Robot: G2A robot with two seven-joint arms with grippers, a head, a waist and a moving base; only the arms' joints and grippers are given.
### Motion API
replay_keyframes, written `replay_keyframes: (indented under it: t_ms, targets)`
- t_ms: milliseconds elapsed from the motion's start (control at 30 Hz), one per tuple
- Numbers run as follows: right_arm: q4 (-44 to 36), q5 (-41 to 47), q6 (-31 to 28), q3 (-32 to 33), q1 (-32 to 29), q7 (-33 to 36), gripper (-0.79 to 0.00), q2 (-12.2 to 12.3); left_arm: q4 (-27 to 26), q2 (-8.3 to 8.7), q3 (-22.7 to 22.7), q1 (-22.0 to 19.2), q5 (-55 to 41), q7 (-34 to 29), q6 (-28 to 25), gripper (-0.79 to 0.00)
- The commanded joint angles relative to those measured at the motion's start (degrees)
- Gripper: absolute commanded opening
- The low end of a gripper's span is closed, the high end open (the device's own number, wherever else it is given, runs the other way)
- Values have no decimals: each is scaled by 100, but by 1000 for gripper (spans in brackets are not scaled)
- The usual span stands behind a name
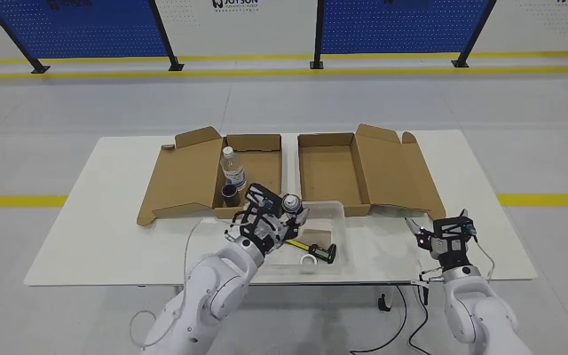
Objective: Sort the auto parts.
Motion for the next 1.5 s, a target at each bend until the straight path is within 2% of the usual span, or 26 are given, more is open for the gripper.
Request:
replay_keyframes:
  t_ms: [0,267,433,600,767,1000,1200,1467]
  targets:
    - [0,0,0,0,0,0,0,0,241,-21,17,-289,-105,-37,-46,-785]
    - [0,0,0,0,0,0,0,0,1366,-113,205,-1298,-52,7,-166,-785]
    - [0,0,0,0,0,0,0,0,2019,-208,449,-1770,325,170,313,-785]
    - [0,0,0,0,0,0,0,0,2643,-335,696,-2072,514,269,1053,-785]
    - [0,0,0,0,0,0,0,0,3193,-497,1007,-2260,676,469,1874,-785]
    - [0,0,0,0,0,0,0,0,3840,-710,1313,-2468,623,634,2465,-785]
    - [0,0,0,0,0,0,0,0,4235,-832,1253,-2597,276,729,2695,-785]
    - [0,0,0,0,0,0,0,0,4694,-926,1151,-2744,24,754,2635,-785]
